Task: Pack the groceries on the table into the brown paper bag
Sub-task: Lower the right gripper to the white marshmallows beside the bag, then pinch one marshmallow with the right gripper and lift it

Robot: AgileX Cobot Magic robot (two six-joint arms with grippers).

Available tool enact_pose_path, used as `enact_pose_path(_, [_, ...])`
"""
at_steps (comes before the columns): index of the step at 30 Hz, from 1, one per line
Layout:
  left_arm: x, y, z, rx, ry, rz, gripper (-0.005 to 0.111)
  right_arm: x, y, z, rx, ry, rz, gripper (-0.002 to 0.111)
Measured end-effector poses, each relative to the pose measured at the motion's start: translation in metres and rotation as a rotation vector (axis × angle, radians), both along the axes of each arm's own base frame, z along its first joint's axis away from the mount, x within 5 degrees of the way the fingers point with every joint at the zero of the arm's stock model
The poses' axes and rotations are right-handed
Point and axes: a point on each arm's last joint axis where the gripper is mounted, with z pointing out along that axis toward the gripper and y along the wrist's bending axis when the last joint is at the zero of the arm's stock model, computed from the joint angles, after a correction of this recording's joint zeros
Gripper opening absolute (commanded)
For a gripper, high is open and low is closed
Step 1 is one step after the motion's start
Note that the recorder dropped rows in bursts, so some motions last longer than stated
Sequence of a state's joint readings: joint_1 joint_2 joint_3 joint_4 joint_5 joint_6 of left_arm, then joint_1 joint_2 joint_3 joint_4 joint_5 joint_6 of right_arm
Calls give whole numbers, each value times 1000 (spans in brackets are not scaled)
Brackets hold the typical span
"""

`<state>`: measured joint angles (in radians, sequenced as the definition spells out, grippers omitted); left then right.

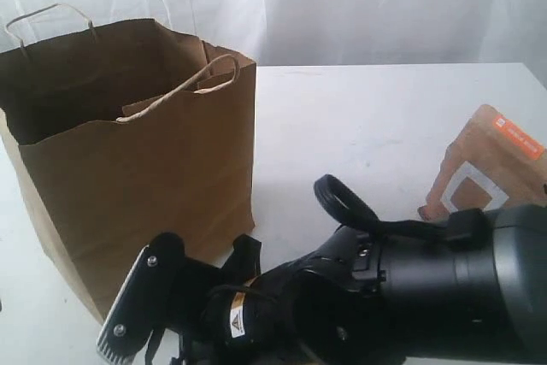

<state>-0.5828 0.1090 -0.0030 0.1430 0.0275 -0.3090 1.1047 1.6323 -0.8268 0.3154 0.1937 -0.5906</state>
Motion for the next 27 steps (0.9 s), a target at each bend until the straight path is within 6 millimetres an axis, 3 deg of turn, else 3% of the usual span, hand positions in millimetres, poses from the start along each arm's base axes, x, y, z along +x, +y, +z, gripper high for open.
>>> enact_pose_path(5, [0, 0, 0, 0, 0, 0, 0, 1, 3, 2, 61, 88, -127, 49])
enact_pose_path(11, [0, 0, 0, 0, 0, 0, 0, 1, 5, 3, 71, 119, -156, 49])
enact_pose_path(20, [0, 0, 0, 0, 0, 0, 0, 3, 1, 3, -59, -12, 11, 49])
enact_pose_path(27, [0, 0, 0, 0, 0, 0, 0, 16, 5, 7, -120, -123, 93, 49])
